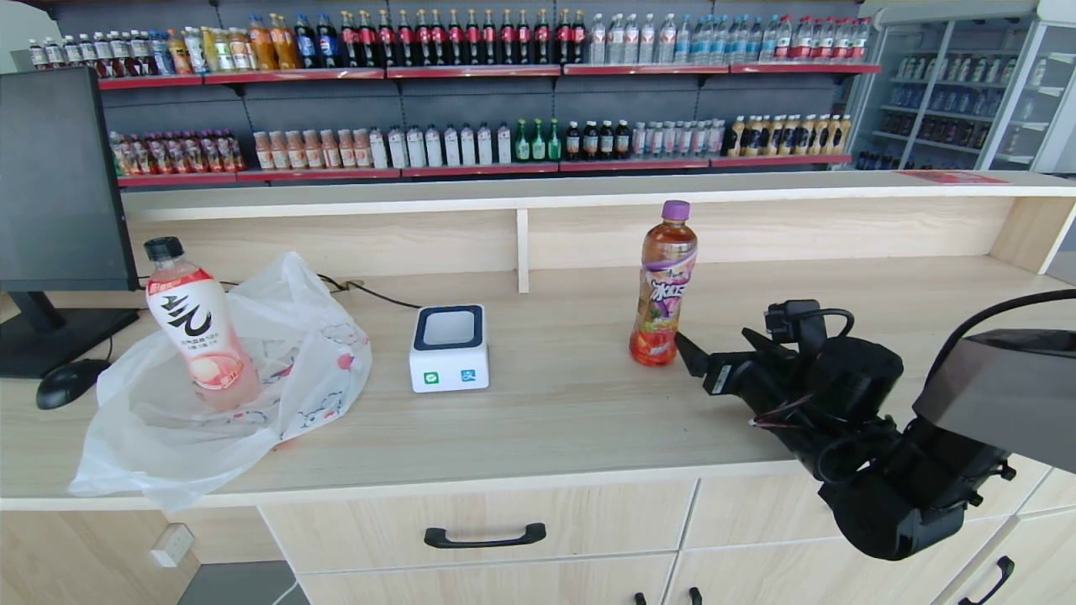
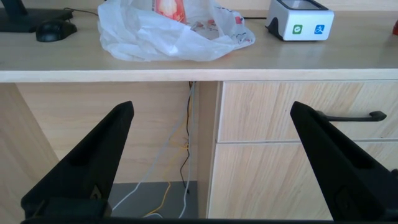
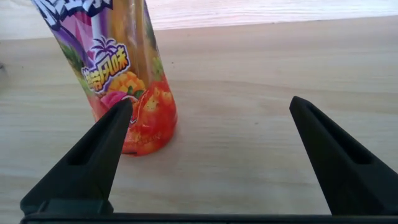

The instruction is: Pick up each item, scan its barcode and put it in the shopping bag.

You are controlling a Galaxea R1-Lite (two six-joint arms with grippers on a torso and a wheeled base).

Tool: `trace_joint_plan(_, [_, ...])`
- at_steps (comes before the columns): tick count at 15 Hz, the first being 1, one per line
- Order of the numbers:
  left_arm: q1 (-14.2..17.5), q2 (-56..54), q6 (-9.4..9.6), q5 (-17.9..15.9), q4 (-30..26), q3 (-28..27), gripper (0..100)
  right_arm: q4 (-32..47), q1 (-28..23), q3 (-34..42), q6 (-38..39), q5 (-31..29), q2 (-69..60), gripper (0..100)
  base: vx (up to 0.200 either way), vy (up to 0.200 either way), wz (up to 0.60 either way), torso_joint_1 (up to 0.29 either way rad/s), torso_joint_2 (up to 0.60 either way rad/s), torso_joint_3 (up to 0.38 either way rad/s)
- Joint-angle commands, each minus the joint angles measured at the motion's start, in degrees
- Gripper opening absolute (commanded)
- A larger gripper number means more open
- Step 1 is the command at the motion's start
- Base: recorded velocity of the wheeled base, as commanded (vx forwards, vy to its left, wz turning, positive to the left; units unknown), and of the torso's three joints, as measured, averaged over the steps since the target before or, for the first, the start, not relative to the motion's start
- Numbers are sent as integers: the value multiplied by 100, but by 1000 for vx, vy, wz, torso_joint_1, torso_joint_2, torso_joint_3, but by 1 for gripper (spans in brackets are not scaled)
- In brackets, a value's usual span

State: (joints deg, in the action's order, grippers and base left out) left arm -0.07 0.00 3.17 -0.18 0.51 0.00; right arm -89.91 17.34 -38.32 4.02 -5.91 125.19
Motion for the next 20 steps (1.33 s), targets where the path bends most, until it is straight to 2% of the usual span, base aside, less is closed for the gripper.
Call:
trace_joint_plan(1, [-1, 0, -1, 1, 2, 0, 100, -9, 244, -115, 2, -6, -3, 100, 0, 0, 0, 0, 0, 0])
trace_joint_plan(18, [-1, 0, -1, 1, 2, 0, 100, -9, -362, -229, 2, -15, 393, 100, 0, 0, 0, 0, 0, 0])
trace_joint_plan(20, [-1, 0, -9, 1, 2, 0, 100, -9, -283, -194, 2, -15, 252, 100, 0, 0, 0, 0, 0, 0])
